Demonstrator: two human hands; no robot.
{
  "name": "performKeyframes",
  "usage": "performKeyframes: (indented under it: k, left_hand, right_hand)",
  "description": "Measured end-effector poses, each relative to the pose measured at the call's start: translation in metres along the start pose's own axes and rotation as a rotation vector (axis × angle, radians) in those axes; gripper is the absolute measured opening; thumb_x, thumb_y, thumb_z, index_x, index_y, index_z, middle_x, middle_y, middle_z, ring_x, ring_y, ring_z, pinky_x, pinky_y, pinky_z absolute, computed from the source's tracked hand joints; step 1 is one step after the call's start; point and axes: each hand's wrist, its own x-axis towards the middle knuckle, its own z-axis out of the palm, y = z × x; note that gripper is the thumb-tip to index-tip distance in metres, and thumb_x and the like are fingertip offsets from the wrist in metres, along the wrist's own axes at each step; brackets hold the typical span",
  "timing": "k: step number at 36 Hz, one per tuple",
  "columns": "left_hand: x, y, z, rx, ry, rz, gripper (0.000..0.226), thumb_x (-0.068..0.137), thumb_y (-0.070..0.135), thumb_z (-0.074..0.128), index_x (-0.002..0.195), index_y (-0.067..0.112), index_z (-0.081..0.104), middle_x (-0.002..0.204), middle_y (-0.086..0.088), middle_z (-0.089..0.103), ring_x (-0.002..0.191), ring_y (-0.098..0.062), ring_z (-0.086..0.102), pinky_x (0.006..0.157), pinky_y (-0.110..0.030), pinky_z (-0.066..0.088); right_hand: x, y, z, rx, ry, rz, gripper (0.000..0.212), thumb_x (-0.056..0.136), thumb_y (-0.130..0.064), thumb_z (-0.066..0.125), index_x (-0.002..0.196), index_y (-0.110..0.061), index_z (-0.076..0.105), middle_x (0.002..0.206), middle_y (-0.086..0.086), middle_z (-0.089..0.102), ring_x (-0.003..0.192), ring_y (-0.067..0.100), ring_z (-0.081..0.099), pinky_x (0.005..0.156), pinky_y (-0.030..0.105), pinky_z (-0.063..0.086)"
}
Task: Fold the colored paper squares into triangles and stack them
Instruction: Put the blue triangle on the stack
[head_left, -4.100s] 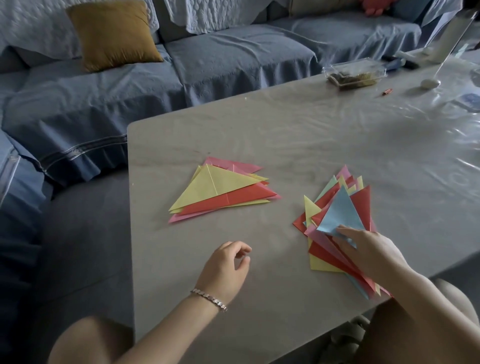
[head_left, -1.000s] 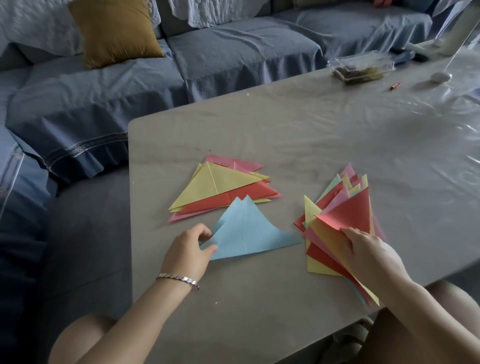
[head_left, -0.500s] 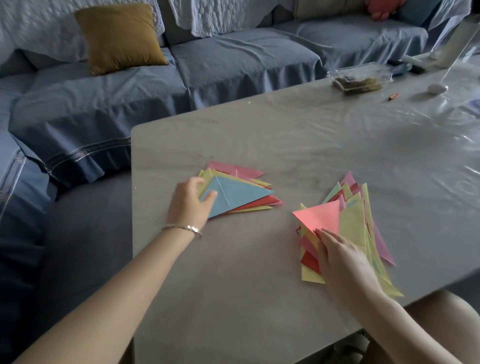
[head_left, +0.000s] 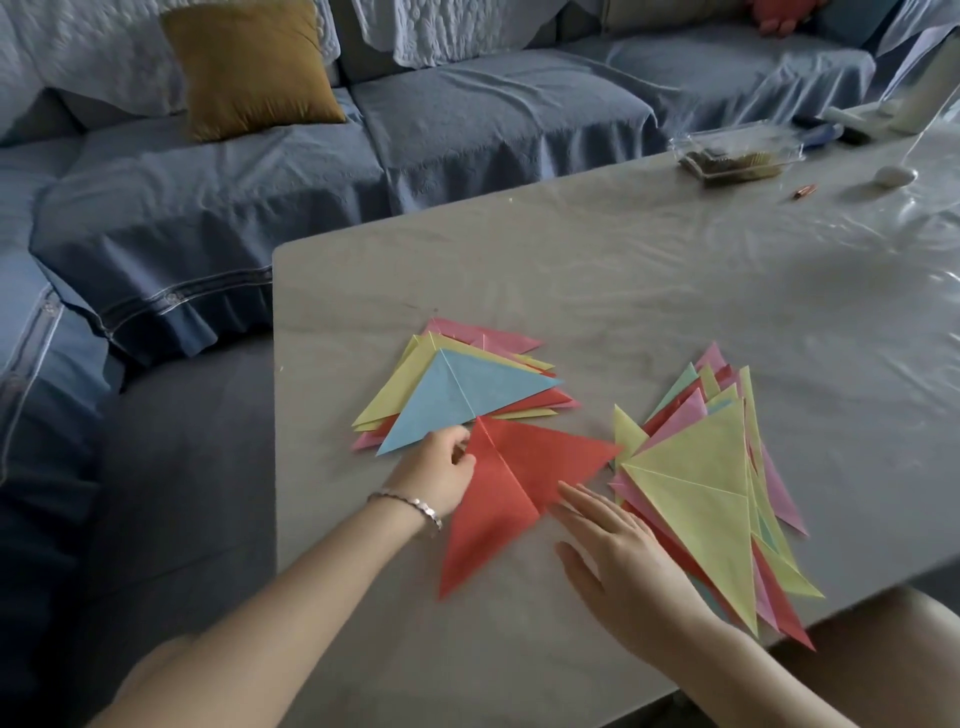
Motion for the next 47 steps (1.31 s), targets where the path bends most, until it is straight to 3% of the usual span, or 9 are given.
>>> performKeyframes:
  k: [10,14,18,26,29,32,37,42,47]
  left_hand:
    - [0.031,-0.011,0.009,0.232,0.221,0.262,0.049,0.09,0.002,0.051,0.137,0.009,0.041,0.123,-0.013,0.049,0.113,-0.027,0.05,0.098,-0.028,0.036]
    - [-0.002,-0.024,0.035,0.258,0.272,0.414,0.04,0.09,0.002,0.047,0.13,0.001,0.048,0.134,-0.014,0.049,0.125,-0.025,0.047,0.105,-0.017,0.023]
    - [-0.032,-0.047,0.06,0.507,0.121,0.598,0.044,0.079,0.013,0.037,0.112,0.01,0.066,0.121,-0.002,0.063,0.109,-0.016,0.061,0.092,-0.02,0.043]
    - [-0.039,-0.062,0.062,0.474,0.116,0.569,0.041,0.079,0.014,0.051,0.119,0.01,0.061,0.124,-0.003,0.061,0.113,-0.02,0.059,0.094,-0.032,0.042]
    - [-0.045,-0.062,0.051,0.472,0.121,0.511,0.042,0.082,0.023,0.039,0.113,0.011,0.065,0.119,-0.002,0.064,0.108,-0.016,0.061,0.094,-0.023,0.042]
    - [-0.051,-0.071,0.041,0.459,0.131,0.434,0.042,0.085,0.027,0.037,0.113,0.012,0.065,0.121,0.0,0.063,0.111,-0.014,0.06,0.101,-0.019,0.029]
    - [-0.065,-0.095,0.025,0.405,0.158,0.305,0.045,0.089,0.031,0.033,0.118,0.011,0.062,0.127,0.0,0.058,0.117,-0.014,0.054,0.102,-0.014,0.02]
    - [-0.074,-0.104,0.016,0.538,0.216,0.281,0.062,0.098,0.039,0.012,0.112,0.013,0.067,0.12,0.003,0.063,0.11,-0.01,0.06,0.1,-0.022,0.026]
    - [-0.065,-0.088,0.016,0.597,0.38,0.274,0.037,0.079,0.034,0.042,0.076,0.012,0.072,0.079,0.0,0.068,0.071,-0.022,0.068,0.071,-0.032,0.049]
  right_hand:
    - [0.017,0.011,0.032,-0.248,-0.007,-0.161,0.043,0.069,-0.034,0.058,0.11,-0.023,0.066,0.119,-0.006,0.063,0.113,0.017,0.059,0.092,0.04,0.042]
    - [0.023,0.01,0.039,-0.277,0.018,-0.145,0.04,0.075,-0.035,0.046,0.105,-0.024,0.07,0.116,-0.007,0.064,0.111,0.016,0.061,0.088,0.041,0.049]
    - [0.026,0.01,0.04,-0.258,0.031,-0.152,0.046,0.079,-0.036,0.038,0.107,-0.019,0.069,0.113,-0.005,0.065,0.106,0.018,0.062,0.089,0.037,0.049]
    - [0.029,0.016,0.034,-0.357,0.146,-0.143,0.04,0.067,-0.037,0.076,0.102,-0.018,0.072,0.097,-0.007,0.068,0.091,0.014,0.066,0.098,0.041,0.042]
    - [0.028,0.031,0.029,-0.381,0.193,-0.119,0.037,0.071,-0.033,0.072,0.102,-0.015,0.072,0.095,-0.005,0.068,0.091,0.016,0.067,0.101,0.041,0.029]
    - [0.027,0.046,0.018,-0.418,0.201,-0.085,0.033,0.073,-0.03,0.072,0.1,-0.011,0.072,0.093,-0.002,0.069,0.089,0.019,0.067,0.103,0.047,0.037]
    - [0.02,0.058,0.009,-0.43,0.119,-0.016,0.051,0.089,-0.038,0.029,0.098,-0.013,0.073,0.095,-0.004,0.069,0.089,0.017,0.067,0.099,0.05,0.04]
    - [0.021,0.054,0.01,-0.386,0.149,0.014,0.033,0.072,-0.028,0.056,0.095,-0.011,0.074,0.094,-0.002,0.07,0.088,0.02,0.068,0.098,0.05,0.04]
    - [0.015,0.061,0.004,-0.231,0.216,0.048,0.02,0.069,-0.006,0.077,0.088,-0.01,0.072,0.094,0.004,0.069,0.086,0.026,0.067,0.096,0.051,0.042]
